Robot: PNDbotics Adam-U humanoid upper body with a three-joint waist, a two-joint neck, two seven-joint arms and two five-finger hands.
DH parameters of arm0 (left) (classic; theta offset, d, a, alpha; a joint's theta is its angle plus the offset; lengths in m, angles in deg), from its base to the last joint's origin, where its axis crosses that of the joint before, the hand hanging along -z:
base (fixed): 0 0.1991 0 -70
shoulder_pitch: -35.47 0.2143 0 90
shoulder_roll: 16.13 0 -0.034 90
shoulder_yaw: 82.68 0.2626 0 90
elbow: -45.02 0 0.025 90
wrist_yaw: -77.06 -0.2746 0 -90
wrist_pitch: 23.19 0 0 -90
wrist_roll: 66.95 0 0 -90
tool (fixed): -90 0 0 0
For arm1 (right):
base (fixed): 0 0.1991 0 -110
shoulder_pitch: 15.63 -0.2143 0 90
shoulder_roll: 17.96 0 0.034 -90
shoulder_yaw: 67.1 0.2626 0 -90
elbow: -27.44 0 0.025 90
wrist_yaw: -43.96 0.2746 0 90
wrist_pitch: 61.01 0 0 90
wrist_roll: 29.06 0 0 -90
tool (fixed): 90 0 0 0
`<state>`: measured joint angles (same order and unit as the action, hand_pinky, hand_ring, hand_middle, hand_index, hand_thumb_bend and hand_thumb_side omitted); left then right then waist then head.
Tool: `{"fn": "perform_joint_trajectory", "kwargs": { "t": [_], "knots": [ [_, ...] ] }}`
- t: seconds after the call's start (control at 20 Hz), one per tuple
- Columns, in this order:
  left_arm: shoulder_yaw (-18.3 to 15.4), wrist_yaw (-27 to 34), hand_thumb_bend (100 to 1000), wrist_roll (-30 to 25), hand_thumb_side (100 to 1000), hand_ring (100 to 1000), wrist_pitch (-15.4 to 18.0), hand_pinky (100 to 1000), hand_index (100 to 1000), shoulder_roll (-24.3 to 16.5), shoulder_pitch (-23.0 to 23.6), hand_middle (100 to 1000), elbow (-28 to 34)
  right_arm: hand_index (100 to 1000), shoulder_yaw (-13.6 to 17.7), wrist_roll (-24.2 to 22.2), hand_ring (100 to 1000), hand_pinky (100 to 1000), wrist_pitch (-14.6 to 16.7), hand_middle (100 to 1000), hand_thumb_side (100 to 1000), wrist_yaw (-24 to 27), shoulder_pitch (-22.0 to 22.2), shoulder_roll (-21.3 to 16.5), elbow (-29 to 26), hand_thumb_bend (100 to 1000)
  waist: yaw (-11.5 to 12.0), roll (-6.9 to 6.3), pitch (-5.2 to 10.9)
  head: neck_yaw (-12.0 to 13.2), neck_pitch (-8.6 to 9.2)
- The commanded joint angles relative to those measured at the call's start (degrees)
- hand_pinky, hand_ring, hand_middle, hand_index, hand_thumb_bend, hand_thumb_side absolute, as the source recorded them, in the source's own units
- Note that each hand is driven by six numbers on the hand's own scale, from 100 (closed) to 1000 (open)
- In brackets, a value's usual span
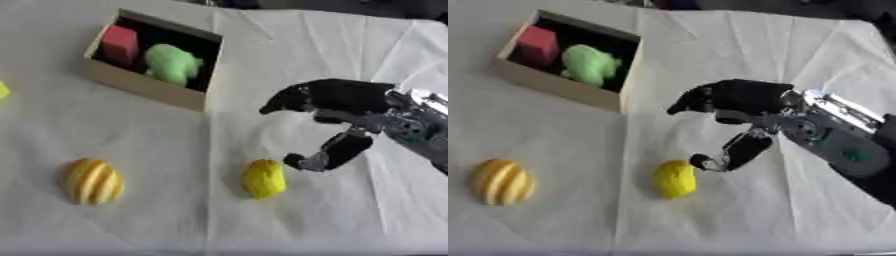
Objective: Pick up objects on the table and place them in the box.
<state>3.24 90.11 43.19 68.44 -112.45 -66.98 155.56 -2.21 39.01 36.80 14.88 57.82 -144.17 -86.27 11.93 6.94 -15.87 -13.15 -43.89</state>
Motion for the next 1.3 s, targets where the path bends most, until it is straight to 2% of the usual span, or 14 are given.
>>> {"fn": "perform_joint_trajectory", "kwargs": {
  "t": [0.05,0.35,0.55,0.75,0.95,1.1,1.3],
  "knots": [
    [-0.42,-0.1,141,0.01,551,848,-0.02,728,816,-1.79,-0.32,727,0.65,945,-0.1,0.71,903,835,1.27,843,445,-1.99,1.08,-1.35,-0.89,326,-0.17,0.58,1.7,0.07,-0.22],
    [-0.5,-0.16,139,0.09,553,849,-0.04,728,816,-1.91,-0.08,728,0.54,936,0.02,5.67,897,836,1.66,824,408,-2.62,4.11,-2.46,-0.89,328,-0.46,0.7,1.73,0.22,-0.22],
    [-0.43,-0.08,139,0.05,556,849,-0.09,728,816,-1.63,-0.03,728,0.51,940,-0.54,5.2,908,844,1.65,820,349,-3.65,6.04,-1.88,-0.89,361,-0.52,0.78,1.6,-0.02,-0.22],
    [-0.38,0.04,139,0.0,557,850,-0.09,727,816,-1.45,-0.13,727,0.51,939,-0.83,4.72,902,843,0.18,808,284,-4.95,6.34,0.41,-0.89,380,-0.35,0.7,1.4,-0.3,-0.22],
    [-0.26,0.17,137,-0.2,557,850,-0.12,727,816,-1.18,-0.35,727,0.55,941,-1.46,4.54,900,842,-1.34,808,273,-6.51,6.1,3.09,-0.89,390,-0.02,0.55,1.08,-0.66,-0.22],
    [-0.37,0.17,136,-0.14,558,850,-0.06,727,816,-1.1,-0.53,727,0.63,945,-1.61,3.72,903,843,-2.02,815,257,-8.72,7.01,4.76,-0.55,409,0.25,0.45,0.78,-0.78,-0.22],
    [-0.36,0.27,137,-0.09,560,851,-0.11,727,816,-0.83,-0.58,727,0.64,948,-1.27,5.32,900,842,-2.54,814,233,-13.04,8.14,7.5,0.97,423,0.44,0.32,0.52,-0.94,-0.22]
  ]
}}
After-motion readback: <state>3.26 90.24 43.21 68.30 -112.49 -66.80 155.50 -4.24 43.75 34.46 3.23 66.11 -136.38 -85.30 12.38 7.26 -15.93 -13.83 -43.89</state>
